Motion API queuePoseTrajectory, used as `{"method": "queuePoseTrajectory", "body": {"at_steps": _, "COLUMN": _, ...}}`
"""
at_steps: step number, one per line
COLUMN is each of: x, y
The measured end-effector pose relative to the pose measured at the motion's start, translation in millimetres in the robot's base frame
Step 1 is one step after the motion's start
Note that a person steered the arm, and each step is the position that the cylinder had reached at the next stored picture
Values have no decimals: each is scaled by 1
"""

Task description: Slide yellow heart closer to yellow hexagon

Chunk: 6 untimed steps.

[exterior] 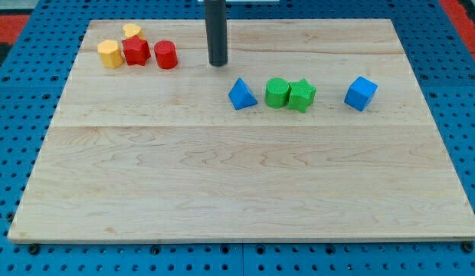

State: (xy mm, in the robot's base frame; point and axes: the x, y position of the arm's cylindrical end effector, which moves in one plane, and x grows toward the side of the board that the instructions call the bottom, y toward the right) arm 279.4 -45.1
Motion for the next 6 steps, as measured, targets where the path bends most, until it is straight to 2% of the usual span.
{"method": "queuePoseTrajectory", "body": {"at_steps": 2, "x": -40, "y": -97}}
{"method": "queuePoseTrajectory", "body": {"at_steps": 3, "x": -50, "y": -104}}
{"method": "queuePoseTrajectory", "body": {"at_steps": 6, "x": -65, "y": -182}}
